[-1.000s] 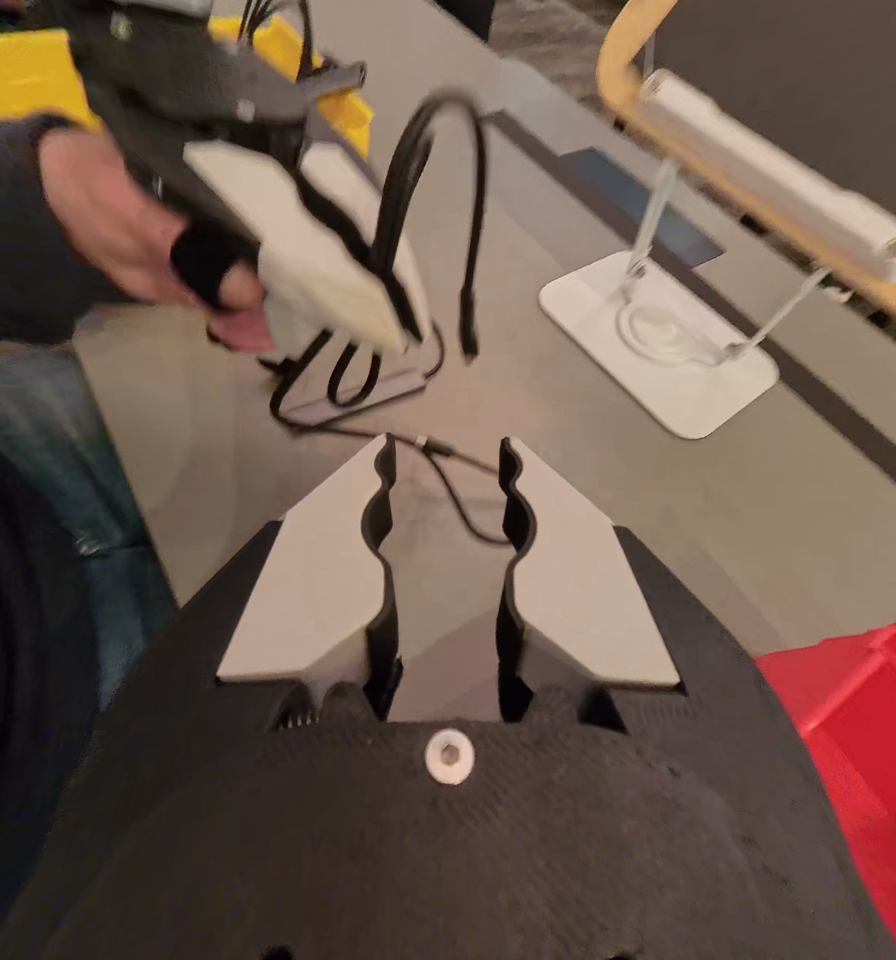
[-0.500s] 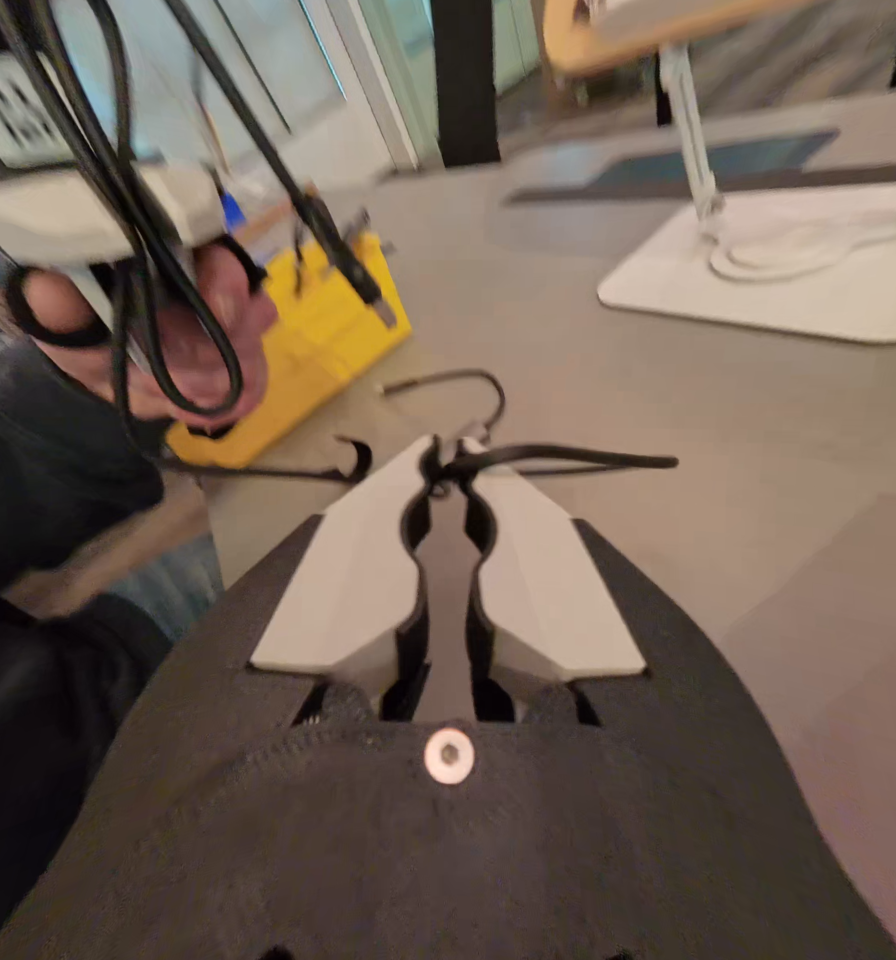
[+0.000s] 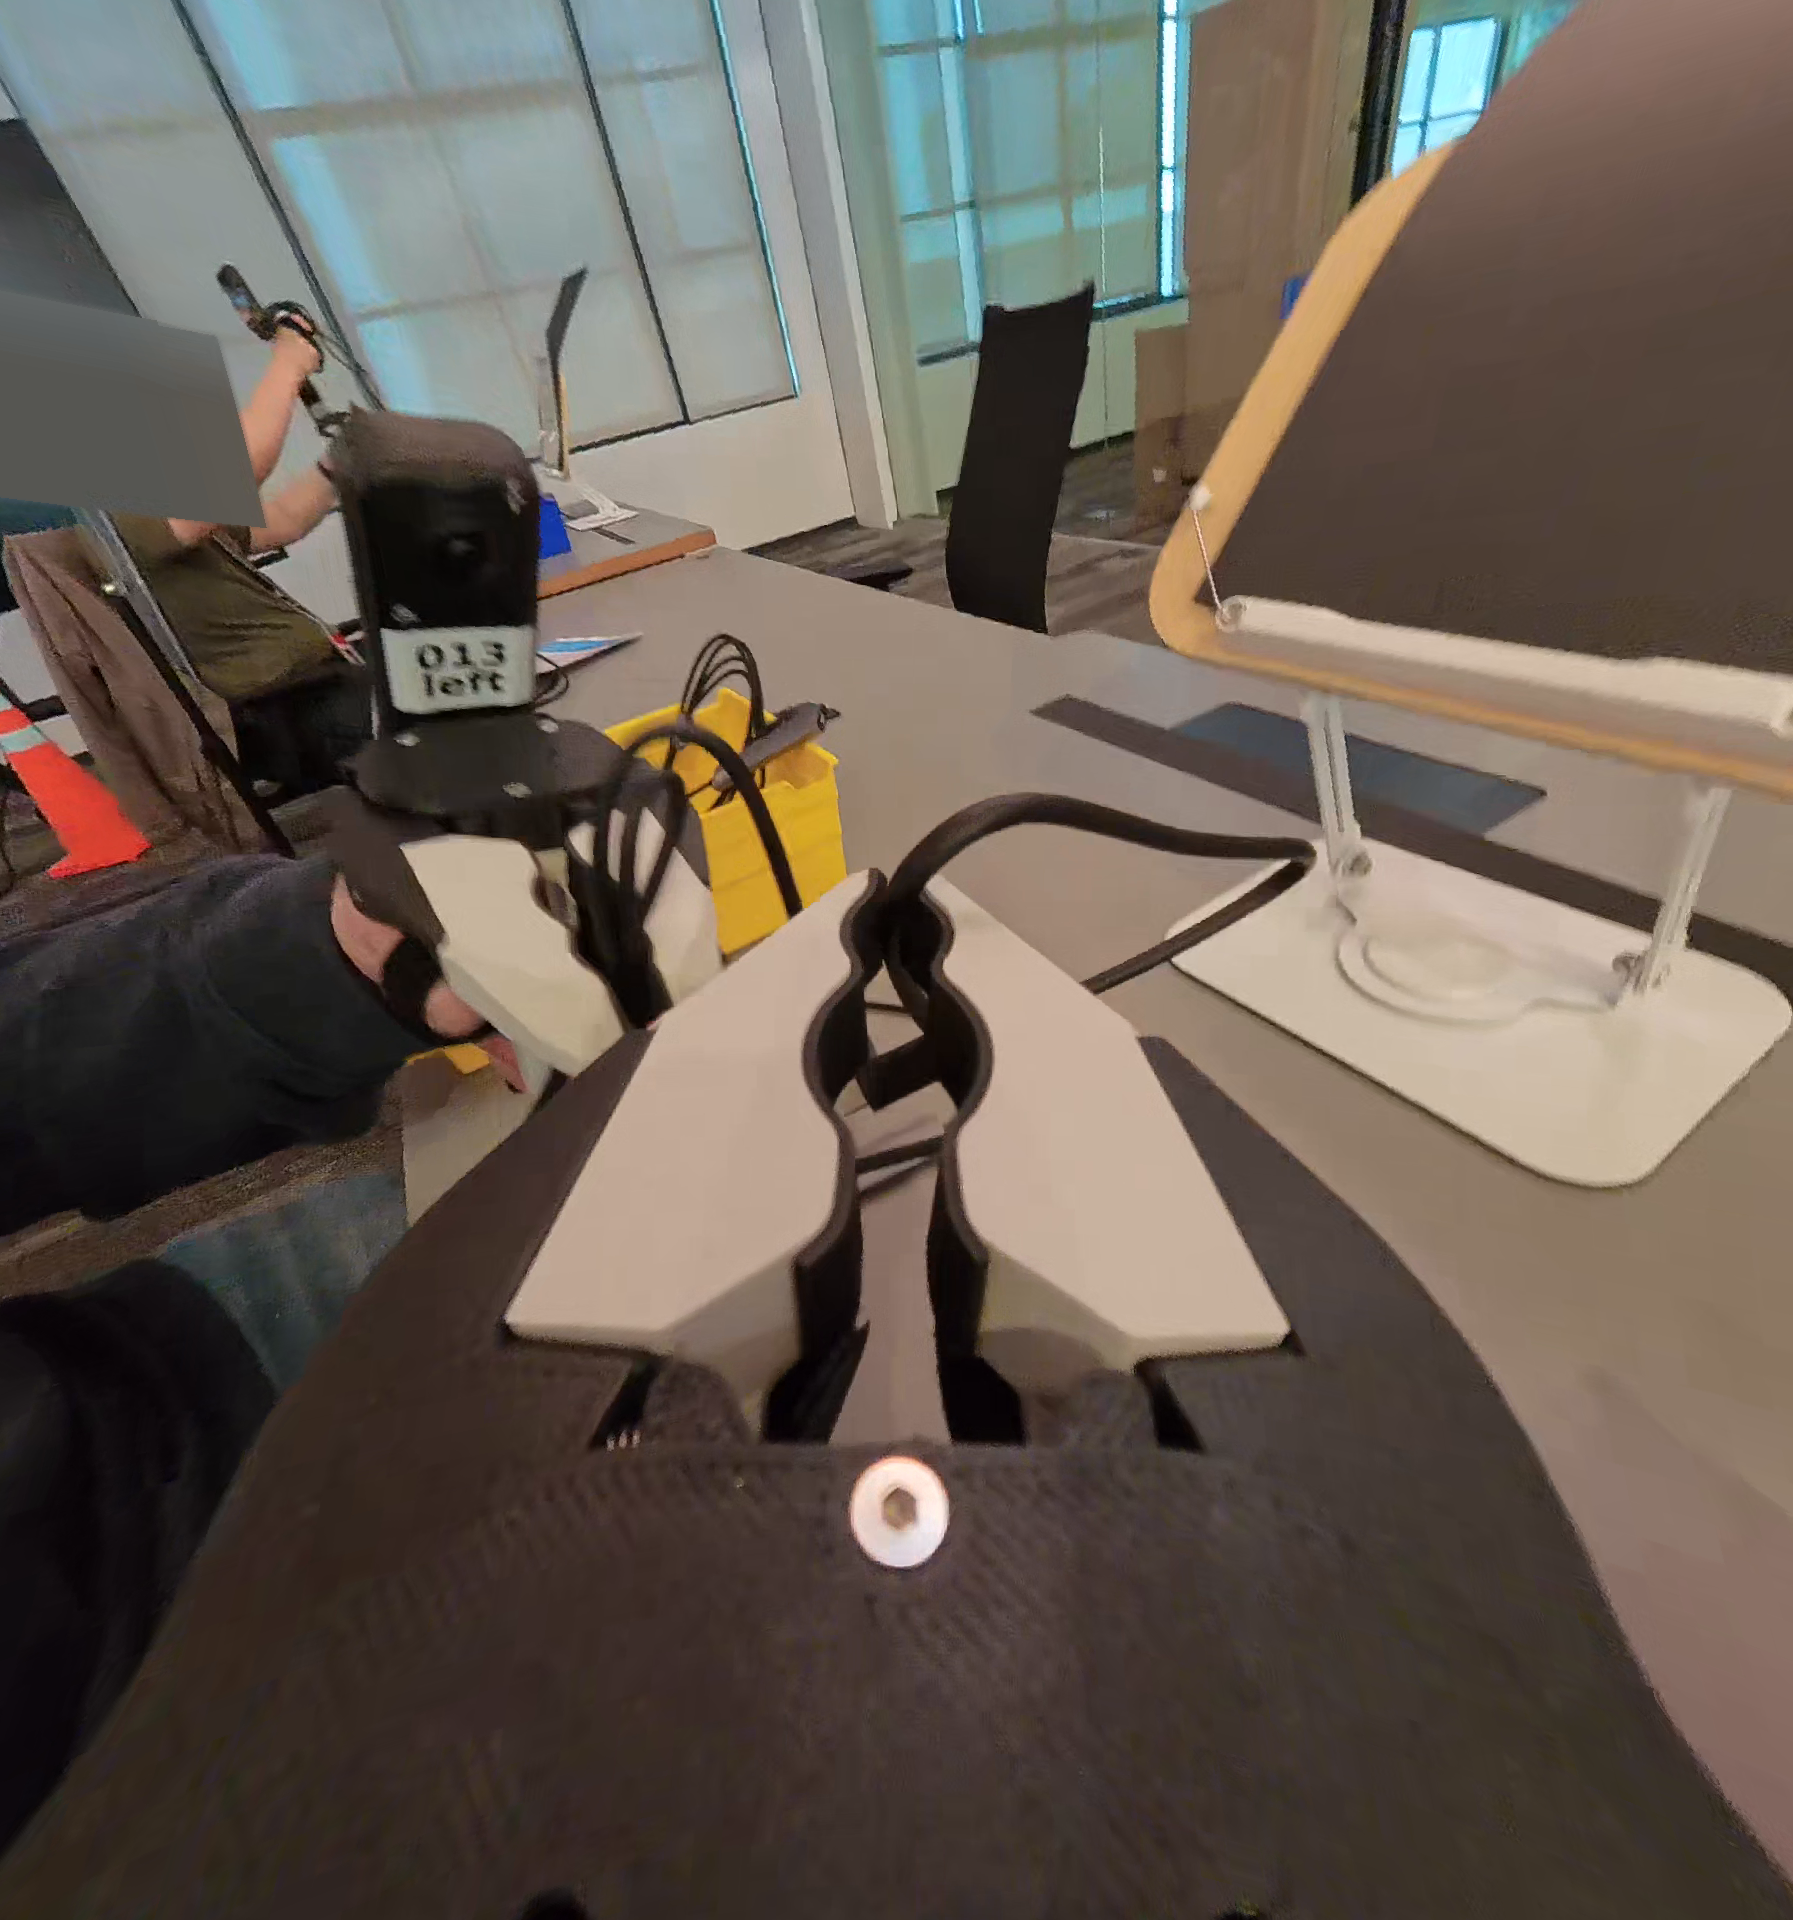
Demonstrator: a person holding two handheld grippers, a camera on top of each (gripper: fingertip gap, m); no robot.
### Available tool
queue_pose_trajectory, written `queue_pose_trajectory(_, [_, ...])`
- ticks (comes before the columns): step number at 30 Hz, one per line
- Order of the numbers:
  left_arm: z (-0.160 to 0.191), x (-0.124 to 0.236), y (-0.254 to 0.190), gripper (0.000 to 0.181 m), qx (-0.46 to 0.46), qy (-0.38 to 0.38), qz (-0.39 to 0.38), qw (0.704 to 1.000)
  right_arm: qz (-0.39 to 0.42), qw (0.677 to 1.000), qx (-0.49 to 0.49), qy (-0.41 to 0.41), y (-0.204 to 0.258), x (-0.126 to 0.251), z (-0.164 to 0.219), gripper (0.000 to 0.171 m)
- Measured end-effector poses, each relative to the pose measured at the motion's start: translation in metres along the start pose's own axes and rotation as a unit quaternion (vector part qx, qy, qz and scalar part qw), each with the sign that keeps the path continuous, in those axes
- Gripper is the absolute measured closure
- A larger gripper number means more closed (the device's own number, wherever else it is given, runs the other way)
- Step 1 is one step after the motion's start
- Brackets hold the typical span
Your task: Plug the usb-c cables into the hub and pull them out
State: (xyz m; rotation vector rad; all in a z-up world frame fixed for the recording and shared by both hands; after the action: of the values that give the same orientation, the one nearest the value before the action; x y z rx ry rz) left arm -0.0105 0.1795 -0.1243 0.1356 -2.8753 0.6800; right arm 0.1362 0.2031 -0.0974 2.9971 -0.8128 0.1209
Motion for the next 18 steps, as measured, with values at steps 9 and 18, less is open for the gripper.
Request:
queue_pose_trajectory(9, [0.002,-0.009,0.015,0.172,0.016,-0.006,-0.052,0.999,-0.037,0.995,0.059,-0.068,0.025,-0.003,-0.045,0.171])
queue_pose_trajectory(18, [-0.006,-0.013,0.018,0.17,-0.004,-0.044,-0.084,0.996,-0.109,0.986,0.059,-0.11,0.045,-0.01,-0.065,0.171])
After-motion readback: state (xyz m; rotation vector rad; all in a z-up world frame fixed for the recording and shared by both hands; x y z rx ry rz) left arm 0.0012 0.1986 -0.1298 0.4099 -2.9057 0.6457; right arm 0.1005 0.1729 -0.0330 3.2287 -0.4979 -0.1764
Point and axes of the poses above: each gripper's, where its closed fingertips meet, x back along the fingers, z out of its underside, y = z × x across the jaws, the point moved 7 cm from there along x, back along the fingers, and after that the axes turned 10 degrees about x, right-handed, at the moved point
